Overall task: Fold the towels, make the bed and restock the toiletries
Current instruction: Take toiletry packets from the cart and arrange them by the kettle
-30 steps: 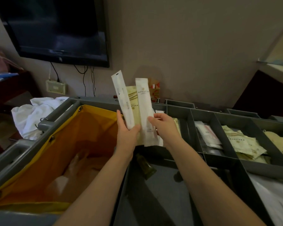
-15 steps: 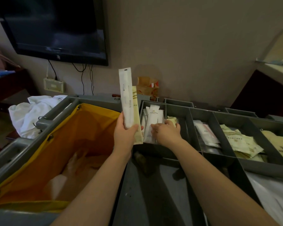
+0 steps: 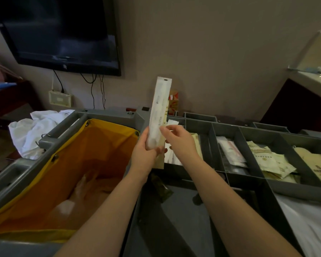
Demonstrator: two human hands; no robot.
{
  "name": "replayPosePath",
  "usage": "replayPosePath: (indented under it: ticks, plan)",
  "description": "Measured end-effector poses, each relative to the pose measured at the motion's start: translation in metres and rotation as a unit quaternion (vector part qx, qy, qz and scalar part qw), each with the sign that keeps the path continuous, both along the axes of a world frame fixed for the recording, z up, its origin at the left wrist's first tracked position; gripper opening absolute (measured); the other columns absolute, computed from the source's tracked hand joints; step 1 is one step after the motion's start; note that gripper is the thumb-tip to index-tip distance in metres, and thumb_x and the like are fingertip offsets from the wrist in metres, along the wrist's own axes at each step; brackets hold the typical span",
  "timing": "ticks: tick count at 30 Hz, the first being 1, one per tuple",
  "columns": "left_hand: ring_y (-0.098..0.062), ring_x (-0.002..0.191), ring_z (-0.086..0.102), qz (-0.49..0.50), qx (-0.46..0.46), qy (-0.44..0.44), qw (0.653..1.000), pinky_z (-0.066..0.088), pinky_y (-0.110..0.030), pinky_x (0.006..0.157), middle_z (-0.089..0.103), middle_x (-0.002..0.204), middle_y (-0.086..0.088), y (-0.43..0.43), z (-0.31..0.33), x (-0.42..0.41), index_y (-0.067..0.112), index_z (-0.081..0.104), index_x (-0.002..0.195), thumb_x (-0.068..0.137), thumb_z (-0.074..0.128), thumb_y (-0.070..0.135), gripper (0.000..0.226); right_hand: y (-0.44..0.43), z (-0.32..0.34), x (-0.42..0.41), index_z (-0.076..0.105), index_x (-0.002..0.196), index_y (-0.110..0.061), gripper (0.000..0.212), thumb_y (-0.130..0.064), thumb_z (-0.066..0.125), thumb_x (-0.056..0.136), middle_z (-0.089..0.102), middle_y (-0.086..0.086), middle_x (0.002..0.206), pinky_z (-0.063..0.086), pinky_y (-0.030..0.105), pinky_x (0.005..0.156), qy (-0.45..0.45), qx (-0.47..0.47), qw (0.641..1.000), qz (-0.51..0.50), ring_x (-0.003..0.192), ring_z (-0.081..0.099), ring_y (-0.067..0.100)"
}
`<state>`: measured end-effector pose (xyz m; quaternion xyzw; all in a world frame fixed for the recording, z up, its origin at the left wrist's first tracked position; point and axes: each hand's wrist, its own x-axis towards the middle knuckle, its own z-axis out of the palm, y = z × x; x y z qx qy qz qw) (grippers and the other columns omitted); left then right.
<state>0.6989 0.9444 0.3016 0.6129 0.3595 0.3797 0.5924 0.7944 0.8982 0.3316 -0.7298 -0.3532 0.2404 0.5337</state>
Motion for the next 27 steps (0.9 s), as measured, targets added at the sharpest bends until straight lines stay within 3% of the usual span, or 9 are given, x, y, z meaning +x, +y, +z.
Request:
replayPosePath:
  ticks: [2,4,9,13,15,18,21,24,27]
  plan:
    - [-0.013,0.111,0.051,-0.012,0.004,0.001,1.0,0.055,-0.03,0.08,0.047,0.138,0.003,-0.002,0.0,0.0,0.029,0.035,0.143,0.089,0.06,0.004,0.064,0.002,0.001,-0.005,0.049,0.11,-0.027,0.033,-0.042,0.065,0.086,0.057,-0.012,0.097,0.046,0.011,0.051,-0.003,-0.008,1.0,-0.015,0.078,0.058,0.001]
    - [-0.009,0.109,0.049,-0.032,0.02,0.014,0.999,0.053,-0.023,0.076,0.046,0.139,0.005,-0.003,-0.001,0.0,0.029,0.033,0.144,0.09,0.06,0.006,0.065,0.0,0.0,-0.007,0.045,0.107,-0.028,0.036,-0.039,0.069,0.083,0.054,-0.014,0.092,0.044,0.009,0.048,-0.003,-0.008,0.999,-0.039,0.072,0.055,-0.001]
    - [-0.016,0.121,0.048,-0.073,0.027,0.027,0.997,0.054,-0.036,0.091,0.043,0.141,0.006,-0.005,-0.001,0.001,0.034,0.028,0.146,0.087,0.063,0.004,0.074,-0.006,-0.001,-0.005,0.052,0.115,-0.022,0.035,-0.025,0.07,0.084,0.062,-0.005,0.105,0.058,0.024,0.066,0.038,-0.016,0.998,-0.053,0.083,0.061,0.006]
    - [-0.019,0.125,0.046,-0.095,-0.008,0.006,0.995,0.049,-0.046,0.098,0.041,0.143,0.007,-0.002,-0.001,0.0,0.033,0.025,0.148,0.083,0.068,0.005,0.083,-0.009,0.003,0.007,0.058,0.11,-0.02,0.022,-0.014,0.063,0.089,0.062,-0.002,0.113,0.058,0.026,0.071,0.142,0.002,0.989,-0.042,0.094,0.062,0.013]
    - [-0.016,0.121,0.049,-0.091,-0.032,-0.022,0.995,0.051,-0.041,0.095,0.047,0.137,0.01,-0.001,0.0,-0.001,0.032,0.029,0.147,0.084,0.066,0.002,0.079,-0.011,0.004,0.018,0.06,0.111,-0.017,0.021,-0.013,0.061,0.09,0.064,-0.002,0.107,0.057,0.022,0.064,0.199,0.012,0.978,-0.055,0.092,0.064,0.013]
    - [-0.013,0.114,0.05,-0.03,-0.038,-0.026,0.998,0.05,-0.032,0.084,0.05,0.127,0.011,0.005,0.002,-0.004,0.028,0.033,0.145,0.086,0.062,0.001,0.072,-0.012,0.001,0.034,0.064,0.11,-0.012,0.019,-0.014,0.061,0.091,0.066,0.003,0.096,0.053,0.023,0.067,0.235,0.003,0.968,-0.092,0.086,0.064,0.014]
    - [-0.022,0.121,0.05,0.037,-0.058,-0.046,0.997,0.051,-0.042,0.091,0.049,0.136,0.0,0.016,-0.003,-0.009,0.025,0.034,0.145,0.086,0.062,0.0,0.07,-0.009,-0.006,0.043,0.063,0.115,-0.008,0.023,-0.014,0.059,0.093,0.064,0.006,0.098,0.051,0.025,0.071,0.166,-0.065,0.979,-0.096,0.079,0.058,0.014]
    - [-0.023,0.121,0.05,0.066,-0.066,-0.055,0.994,0.05,-0.045,0.093,0.049,0.137,-0.002,0.018,-0.004,-0.011,0.027,0.033,0.145,0.086,0.062,0.001,0.071,0.0,-0.015,0.044,0.046,0.136,-0.017,0.046,-0.02,0.059,0.093,0.058,0.006,0.124,0.053,0.034,0.084,0.034,-0.122,0.99,-0.066,0.101,0.06,0.019]
    - [-0.023,0.121,0.051,0.064,-0.057,-0.053,0.995,0.05,-0.047,0.094,0.049,0.137,-0.002,0.017,-0.004,-0.01,0.029,0.034,0.144,0.086,0.062,0.002,0.07,0.008,-0.025,0.037,0.036,0.142,-0.028,0.049,-0.028,0.052,0.095,0.059,0.005,0.122,0.053,0.039,0.084,-0.151,-0.181,0.971,-0.03,0.104,0.06,0.025]
